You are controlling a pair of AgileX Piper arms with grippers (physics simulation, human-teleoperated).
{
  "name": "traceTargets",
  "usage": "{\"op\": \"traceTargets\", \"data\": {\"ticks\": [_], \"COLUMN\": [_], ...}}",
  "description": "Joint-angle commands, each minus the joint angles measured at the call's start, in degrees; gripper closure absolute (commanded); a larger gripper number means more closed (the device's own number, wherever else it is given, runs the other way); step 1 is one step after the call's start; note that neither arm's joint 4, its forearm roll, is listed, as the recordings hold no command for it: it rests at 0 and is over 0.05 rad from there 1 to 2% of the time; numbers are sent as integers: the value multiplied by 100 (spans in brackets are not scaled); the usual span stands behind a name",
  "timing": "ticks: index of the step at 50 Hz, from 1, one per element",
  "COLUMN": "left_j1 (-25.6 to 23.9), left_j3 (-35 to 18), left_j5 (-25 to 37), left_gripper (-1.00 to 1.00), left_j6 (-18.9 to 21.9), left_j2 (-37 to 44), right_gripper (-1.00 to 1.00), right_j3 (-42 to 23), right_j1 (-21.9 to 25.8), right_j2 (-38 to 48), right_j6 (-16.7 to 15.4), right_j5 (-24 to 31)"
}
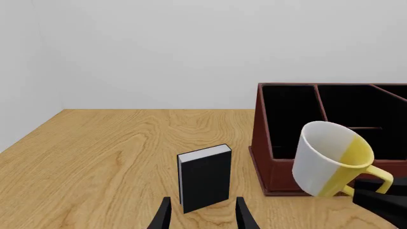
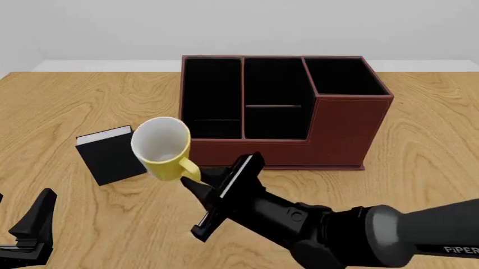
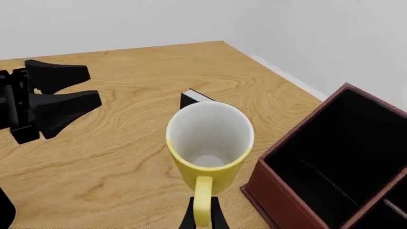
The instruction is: Pick up the yellow and white mug and place it to the right of the caddy.
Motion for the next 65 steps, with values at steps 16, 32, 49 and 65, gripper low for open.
{"op": "traceTargets", "data": {"ticks": [16, 32, 49, 65], "left_j1": [0, 0, 0, 0], "left_j3": [0, 0, 0, 0], "left_j5": [0, 0, 0, 0], "left_gripper": [-100, -100, -100, -100], "left_j6": [0, 0, 0, 0], "left_j2": [0, 0, 0, 0], "right_gripper": [100, 100, 100, 100], "right_j3": [512, 964, 1357, 1563], "right_j1": [-323, -545, -949, -1379], "right_j2": [-1231, -2139, -3163, -4014], "right_j6": [-306, -399, -555, -804], "right_j5": [515, 760, 1216, 1788]}}
